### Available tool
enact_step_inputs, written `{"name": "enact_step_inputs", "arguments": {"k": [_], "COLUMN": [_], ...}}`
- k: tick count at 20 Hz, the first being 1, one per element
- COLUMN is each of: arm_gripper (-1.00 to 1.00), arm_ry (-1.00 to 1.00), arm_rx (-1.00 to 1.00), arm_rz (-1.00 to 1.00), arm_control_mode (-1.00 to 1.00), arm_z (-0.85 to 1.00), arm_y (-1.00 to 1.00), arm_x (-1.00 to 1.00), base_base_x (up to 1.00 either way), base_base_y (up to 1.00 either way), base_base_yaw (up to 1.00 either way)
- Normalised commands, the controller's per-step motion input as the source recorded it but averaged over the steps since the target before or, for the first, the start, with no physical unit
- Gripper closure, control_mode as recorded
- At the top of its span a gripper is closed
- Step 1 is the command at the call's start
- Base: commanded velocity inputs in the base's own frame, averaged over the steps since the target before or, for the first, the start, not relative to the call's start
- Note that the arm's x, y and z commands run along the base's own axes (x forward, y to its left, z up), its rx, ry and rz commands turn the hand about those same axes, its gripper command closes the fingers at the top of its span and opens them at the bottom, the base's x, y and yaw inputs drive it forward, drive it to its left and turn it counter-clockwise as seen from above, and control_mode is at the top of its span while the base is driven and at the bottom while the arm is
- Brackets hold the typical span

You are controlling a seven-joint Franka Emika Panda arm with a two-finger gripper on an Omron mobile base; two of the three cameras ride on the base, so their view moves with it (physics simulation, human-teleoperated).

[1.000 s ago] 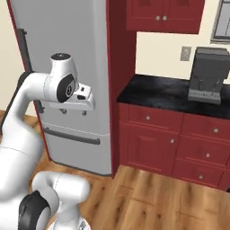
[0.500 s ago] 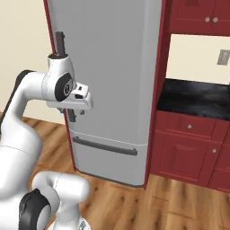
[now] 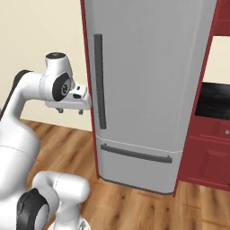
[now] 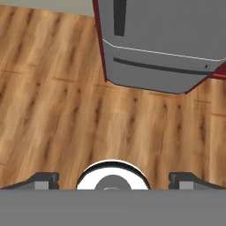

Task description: Retrieve the chicken drumstick from the fridge and place it on the saucepan with marinade on the stove.

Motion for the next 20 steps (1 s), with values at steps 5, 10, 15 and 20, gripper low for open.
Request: {"name": "enact_step_inputs", "arguments": {"k": [5,10,15,20], "arm_gripper": [-1.00,-1.00,-1.00,-1.00], "arm_ry": [0.00,0.00,0.00,0.00], "arm_rx": [0.00,0.00,0.00,0.00], "arm_rz": [0.00,0.00,0.00,0.00], "arm_control_mode": [1.00,1.00,1.00,1.00], "arm_z": [0.00,0.00,0.00,0.00], "arm_y": [0.00,0.00,0.00,0.00], "arm_x": [0.00,0.00,0.00,0.00], "base_base_x": [0.40,0.28,0.33,0.16], "base_base_y": [0.10,0.04,0.32,0.52], "base_base_yaw": [0.00,0.00,-0.04,-0.12]}}
